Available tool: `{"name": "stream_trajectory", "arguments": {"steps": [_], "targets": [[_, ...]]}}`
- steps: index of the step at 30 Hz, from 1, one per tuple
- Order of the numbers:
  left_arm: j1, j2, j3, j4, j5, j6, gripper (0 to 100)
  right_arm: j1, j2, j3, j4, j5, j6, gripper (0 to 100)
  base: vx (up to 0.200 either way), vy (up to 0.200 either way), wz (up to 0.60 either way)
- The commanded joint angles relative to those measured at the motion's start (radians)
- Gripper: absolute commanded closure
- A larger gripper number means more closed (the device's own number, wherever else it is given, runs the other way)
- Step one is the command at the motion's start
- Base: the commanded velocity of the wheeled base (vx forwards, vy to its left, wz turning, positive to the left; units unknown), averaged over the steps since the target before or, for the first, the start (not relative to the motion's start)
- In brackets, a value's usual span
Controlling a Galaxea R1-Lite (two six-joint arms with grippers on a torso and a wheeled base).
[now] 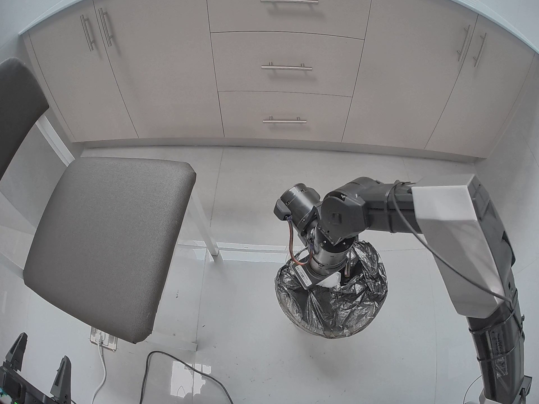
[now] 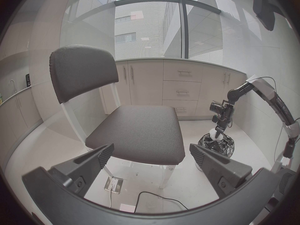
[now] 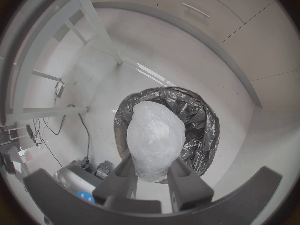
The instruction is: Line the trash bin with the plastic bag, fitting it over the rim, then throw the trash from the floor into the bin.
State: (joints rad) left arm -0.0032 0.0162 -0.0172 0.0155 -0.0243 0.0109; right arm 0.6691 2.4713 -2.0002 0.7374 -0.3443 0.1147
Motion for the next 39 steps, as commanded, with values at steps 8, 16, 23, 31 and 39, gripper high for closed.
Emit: {"name": "stream_trajectory", "arguments": {"steps": [8, 16, 23, 31, 39], "targets": [[0.000, -0.016, 0.013, 0.000, 0.000, 0.000, 0, -0.054, 0.124, 0.000, -0.010, -0.019, -0.027, 100, 0.000, 0.000, 0.00], [0.000, -0.016, 0.013, 0.000, 0.000, 0.000, 0, -0.062, 0.179, 0.000, -0.058, -0.019, -0.027, 100, 0.000, 0.000, 0.00], [0.000, -0.016, 0.013, 0.000, 0.000, 0.000, 0, -0.063, 0.218, 0.000, -0.115, -0.021, -0.043, 100, 0.000, 0.000, 0.00], [0.000, -0.016, 0.014, 0.000, 0.000, 0.000, 0, -0.072, 0.247, 0.000, -0.158, -0.035, -0.064, 100, 0.000, 0.000, 0.00], [0.000, -0.016, 0.014, 0.000, 0.000, 0.000, 0, -0.094, 0.270, 0.000, -0.227, -0.061, -0.079, 0, 0.000, 0.000, 0.00]]}}
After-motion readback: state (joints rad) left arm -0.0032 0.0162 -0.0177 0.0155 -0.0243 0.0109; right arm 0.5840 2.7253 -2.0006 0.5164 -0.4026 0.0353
